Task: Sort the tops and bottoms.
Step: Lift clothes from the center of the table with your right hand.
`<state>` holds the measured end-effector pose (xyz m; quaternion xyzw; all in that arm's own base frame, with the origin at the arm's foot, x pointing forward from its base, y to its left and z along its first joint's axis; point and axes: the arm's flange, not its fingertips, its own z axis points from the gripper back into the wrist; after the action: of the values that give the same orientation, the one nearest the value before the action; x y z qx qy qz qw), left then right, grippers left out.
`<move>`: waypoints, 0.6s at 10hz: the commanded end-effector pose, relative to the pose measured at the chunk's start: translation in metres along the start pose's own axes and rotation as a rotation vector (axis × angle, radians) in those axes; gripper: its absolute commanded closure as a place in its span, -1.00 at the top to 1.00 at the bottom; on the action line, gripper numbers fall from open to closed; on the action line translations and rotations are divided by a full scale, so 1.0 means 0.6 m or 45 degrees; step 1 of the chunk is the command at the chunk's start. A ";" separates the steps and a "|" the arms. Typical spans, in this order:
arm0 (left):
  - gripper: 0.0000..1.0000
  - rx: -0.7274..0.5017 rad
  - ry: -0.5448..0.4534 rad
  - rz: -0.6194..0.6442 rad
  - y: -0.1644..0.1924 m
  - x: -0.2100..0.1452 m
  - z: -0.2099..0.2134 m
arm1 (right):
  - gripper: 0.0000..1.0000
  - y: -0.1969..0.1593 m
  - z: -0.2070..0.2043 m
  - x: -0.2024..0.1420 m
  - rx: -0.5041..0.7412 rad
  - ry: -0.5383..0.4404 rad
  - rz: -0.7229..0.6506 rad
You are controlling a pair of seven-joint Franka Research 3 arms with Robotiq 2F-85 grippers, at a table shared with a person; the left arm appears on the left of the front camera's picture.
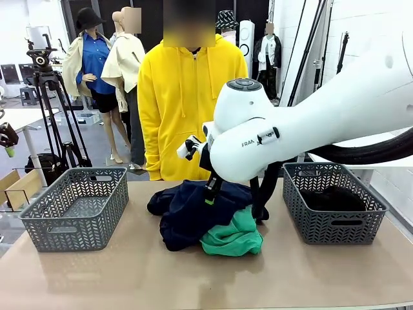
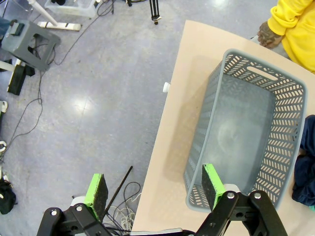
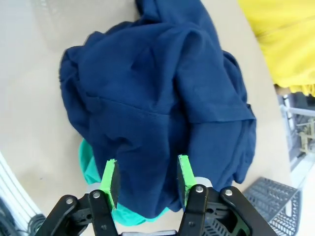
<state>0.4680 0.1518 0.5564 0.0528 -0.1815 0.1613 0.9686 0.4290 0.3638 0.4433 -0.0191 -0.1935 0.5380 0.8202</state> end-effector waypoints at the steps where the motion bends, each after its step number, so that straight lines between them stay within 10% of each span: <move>1: 1.00 0.016 0.000 -0.003 0.002 -0.001 0.003 | 0.37 0.010 -0.009 0.011 -0.074 0.022 -0.025; 3: 1.00 0.016 0.000 -0.003 0.002 -0.001 0.003 | 1.00 0.003 -0.014 0.019 -0.095 0.017 -0.024; 6: 1.00 0.016 0.000 -0.003 0.002 -0.001 0.003 | 1.00 -0.013 -0.044 0.028 -0.025 0.001 -0.065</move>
<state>0.4680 0.1518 0.5565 0.0528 -0.1815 0.1613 0.9686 0.4438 0.3732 0.4319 -0.0310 -0.1937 0.5278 0.8264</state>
